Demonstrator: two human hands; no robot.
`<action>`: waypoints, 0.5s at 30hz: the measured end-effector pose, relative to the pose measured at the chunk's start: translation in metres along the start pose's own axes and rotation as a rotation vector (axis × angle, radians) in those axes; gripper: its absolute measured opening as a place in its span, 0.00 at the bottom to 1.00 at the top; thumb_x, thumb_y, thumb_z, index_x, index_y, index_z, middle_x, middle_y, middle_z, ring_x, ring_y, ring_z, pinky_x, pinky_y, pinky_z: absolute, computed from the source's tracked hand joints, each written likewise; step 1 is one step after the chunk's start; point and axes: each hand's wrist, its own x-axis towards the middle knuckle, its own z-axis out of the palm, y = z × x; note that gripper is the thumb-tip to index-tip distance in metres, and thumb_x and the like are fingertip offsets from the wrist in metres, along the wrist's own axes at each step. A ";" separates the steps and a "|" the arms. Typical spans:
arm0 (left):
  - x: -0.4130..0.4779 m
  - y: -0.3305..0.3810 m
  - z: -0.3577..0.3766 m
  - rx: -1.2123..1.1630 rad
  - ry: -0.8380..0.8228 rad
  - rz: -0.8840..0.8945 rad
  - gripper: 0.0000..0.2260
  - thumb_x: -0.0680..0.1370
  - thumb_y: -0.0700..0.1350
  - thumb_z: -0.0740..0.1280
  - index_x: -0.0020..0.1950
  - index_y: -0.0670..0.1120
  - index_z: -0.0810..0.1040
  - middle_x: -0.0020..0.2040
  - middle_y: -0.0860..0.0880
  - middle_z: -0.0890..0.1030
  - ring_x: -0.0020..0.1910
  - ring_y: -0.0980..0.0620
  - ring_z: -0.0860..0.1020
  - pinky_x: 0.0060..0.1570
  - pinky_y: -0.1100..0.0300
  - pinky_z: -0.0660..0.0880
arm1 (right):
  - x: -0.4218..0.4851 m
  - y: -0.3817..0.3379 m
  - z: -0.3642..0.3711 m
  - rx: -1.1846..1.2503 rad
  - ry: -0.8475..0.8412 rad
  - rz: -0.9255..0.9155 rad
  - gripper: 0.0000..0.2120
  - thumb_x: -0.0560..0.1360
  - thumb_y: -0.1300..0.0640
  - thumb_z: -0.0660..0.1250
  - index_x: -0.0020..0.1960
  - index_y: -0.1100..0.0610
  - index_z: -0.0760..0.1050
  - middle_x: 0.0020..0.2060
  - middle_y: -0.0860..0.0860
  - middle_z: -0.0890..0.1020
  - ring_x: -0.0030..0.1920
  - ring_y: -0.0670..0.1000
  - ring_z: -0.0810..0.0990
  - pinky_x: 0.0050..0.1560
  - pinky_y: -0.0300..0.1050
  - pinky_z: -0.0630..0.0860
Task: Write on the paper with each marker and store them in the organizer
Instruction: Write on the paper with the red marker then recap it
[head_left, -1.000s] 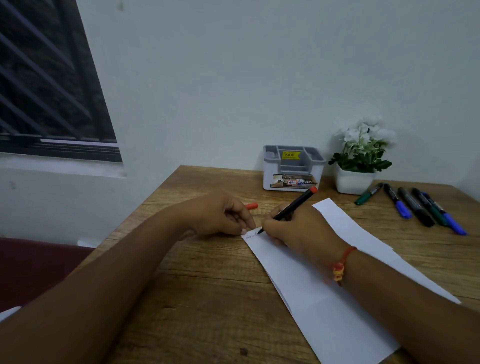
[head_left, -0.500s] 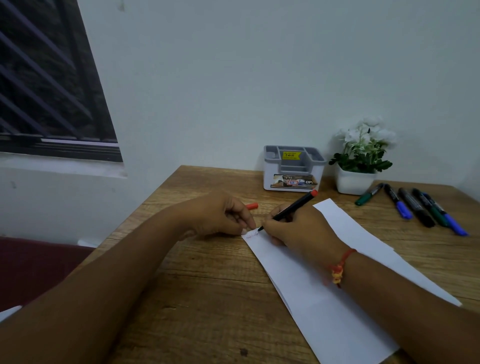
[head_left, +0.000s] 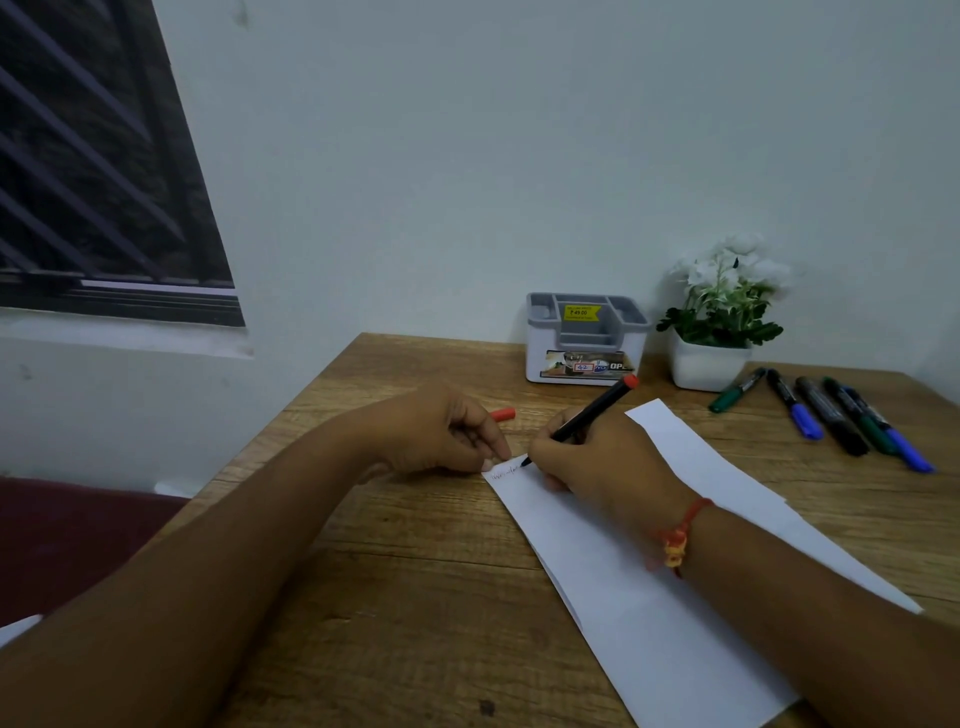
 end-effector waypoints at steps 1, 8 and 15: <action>0.000 0.000 0.000 0.001 -0.001 0.000 0.10 0.74 0.36 0.71 0.51 0.48 0.85 0.47 0.47 0.85 0.43 0.55 0.80 0.49 0.63 0.78 | 0.000 0.000 0.000 0.001 0.001 0.000 0.04 0.72 0.55 0.69 0.40 0.53 0.81 0.29 0.46 0.80 0.35 0.43 0.79 0.37 0.37 0.71; 0.000 0.001 0.000 0.013 0.003 -0.004 0.10 0.74 0.37 0.71 0.50 0.49 0.85 0.46 0.49 0.85 0.42 0.57 0.79 0.43 0.66 0.74 | 0.001 0.002 0.000 -0.023 0.030 -0.018 0.04 0.72 0.56 0.69 0.42 0.54 0.82 0.28 0.45 0.81 0.30 0.35 0.78 0.35 0.35 0.70; 0.000 0.001 0.000 0.015 0.006 -0.010 0.09 0.74 0.37 0.72 0.50 0.49 0.86 0.46 0.49 0.85 0.40 0.60 0.79 0.40 0.69 0.73 | 0.002 0.000 -0.001 0.010 0.033 0.023 0.03 0.72 0.56 0.70 0.42 0.54 0.82 0.27 0.47 0.81 0.30 0.41 0.78 0.33 0.37 0.71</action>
